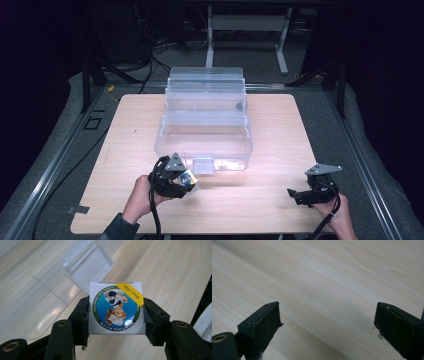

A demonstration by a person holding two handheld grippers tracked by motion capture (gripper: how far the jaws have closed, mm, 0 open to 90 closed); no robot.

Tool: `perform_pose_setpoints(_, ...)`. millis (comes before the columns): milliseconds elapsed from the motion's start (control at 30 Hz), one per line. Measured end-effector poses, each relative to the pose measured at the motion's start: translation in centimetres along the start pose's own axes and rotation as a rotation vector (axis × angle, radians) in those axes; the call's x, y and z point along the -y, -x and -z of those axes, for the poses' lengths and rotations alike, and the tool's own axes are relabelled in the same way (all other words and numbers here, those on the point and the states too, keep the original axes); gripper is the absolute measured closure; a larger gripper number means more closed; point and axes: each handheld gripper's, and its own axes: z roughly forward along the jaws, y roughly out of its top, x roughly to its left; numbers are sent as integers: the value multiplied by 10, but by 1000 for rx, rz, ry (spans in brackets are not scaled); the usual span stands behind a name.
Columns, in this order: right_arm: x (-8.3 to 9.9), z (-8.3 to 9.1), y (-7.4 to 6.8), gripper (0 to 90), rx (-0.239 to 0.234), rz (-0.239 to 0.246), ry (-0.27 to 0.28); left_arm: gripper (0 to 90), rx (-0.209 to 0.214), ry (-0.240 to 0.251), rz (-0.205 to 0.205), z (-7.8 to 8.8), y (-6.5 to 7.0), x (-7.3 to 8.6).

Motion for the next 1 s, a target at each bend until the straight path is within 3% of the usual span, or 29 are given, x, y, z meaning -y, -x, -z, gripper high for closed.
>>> perform_pose_setpoints(567, 2, 0, 1, 65, 6, -11, -6, 464, 104, -10, -165, -40, 26, -52)
perform_pose_setpoints(1000, 2, 0, 2, 65, 2, -4, -31, 463, 179, -33, -245, -86, 49, -82)
